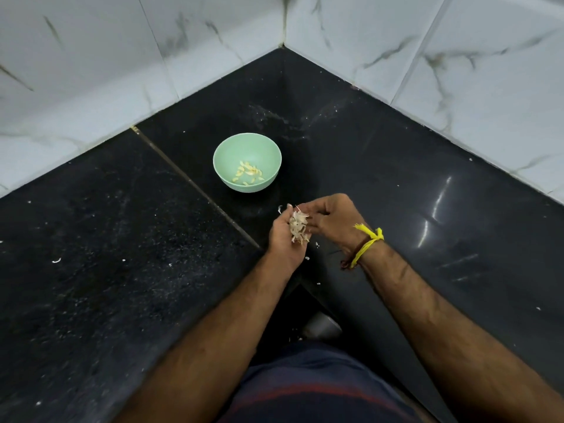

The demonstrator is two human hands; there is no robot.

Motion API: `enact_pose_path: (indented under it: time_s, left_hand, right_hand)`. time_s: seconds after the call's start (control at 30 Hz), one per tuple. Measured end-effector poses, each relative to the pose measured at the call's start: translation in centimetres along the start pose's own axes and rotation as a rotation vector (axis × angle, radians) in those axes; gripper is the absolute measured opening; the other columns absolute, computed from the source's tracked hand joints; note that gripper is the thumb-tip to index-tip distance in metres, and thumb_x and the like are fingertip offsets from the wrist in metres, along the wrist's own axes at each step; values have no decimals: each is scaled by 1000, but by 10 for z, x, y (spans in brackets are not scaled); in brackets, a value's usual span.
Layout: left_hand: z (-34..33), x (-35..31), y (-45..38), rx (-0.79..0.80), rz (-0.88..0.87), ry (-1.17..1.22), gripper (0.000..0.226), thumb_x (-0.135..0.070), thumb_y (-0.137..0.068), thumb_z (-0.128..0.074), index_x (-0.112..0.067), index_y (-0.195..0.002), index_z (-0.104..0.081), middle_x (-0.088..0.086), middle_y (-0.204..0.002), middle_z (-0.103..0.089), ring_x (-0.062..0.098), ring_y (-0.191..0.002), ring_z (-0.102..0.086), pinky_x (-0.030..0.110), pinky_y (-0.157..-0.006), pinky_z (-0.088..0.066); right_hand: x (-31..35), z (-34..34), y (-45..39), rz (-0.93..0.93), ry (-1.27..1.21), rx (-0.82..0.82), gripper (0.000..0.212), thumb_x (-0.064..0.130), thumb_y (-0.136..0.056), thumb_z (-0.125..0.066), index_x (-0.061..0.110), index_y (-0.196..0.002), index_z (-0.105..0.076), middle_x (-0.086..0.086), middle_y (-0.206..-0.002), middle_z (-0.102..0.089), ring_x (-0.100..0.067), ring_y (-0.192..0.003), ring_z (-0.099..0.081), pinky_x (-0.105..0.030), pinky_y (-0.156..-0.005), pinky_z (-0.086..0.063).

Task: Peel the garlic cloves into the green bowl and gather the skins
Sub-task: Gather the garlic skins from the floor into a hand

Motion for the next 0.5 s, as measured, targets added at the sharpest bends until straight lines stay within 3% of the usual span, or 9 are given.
enact_pose_path:
  time_s: [0.1,0.2,0.27,0.4,0.5]
  left_hand:
    - [0,-1,1,4,-2,-16,35,-29,-107,-44,-3,-102,-66,15,-102,-69,24,-93,-67,34,-89,-53]
    - [2,-3,-1,-2,-12,-16,27,-26,-105,-49,-5,-107,-66,13,-109,-68,22,-96,-67,32,-84,-56]
    - [2,-4,0,8,-11,-9,25,-23,-104,-50,-4,-105,-67,12,-105,-69,21,-95,-67,30,-82,-57]
    - [2,-6,3,15,21,-14,24,-19,-104,-48,-4,-99,-67,9,-89,-73,18,-84,-70,27,-77,-58]
    - [0,-5,6,26,38,-31,35,-24,-107,-43,-3,-93,-69,9,-82,-74,17,-76,-73,27,-76,-57]
  right_hand:
    - [14,3,-3,133,273,-86,20,-1,-86,-67,14,-91,-79,-2,-86,-77,-16,-84,-73,-34,-81,-60]
    - [15,3,-6,163,446,-150,9,5,-83,-73,13,-86,-78,2,-87,-75,-16,-85,-70,-27,-83,-56]
    - [15,1,-4,194,455,-168,9,6,-81,-74,14,-81,-77,2,-85,-73,-17,-85,-69,-26,-83,-54]
    - [25,-11,5,341,512,-167,14,7,-88,-65,14,-91,-78,-3,-86,-74,-20,-82,-69,-28,-77,-55]
    - [27,-5,9,360,424,-295,8,8,-80,-75,15,-84,-77,1,-79,-73,-16,-75,-68,-34,-74,-57]
Point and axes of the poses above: each hand's wrist, its own y-axis away from the middle knuckle, its own z-axis out of the back of the hand, x = y × z, the point moved 8 cm from there along -y, towards the middle knuckle
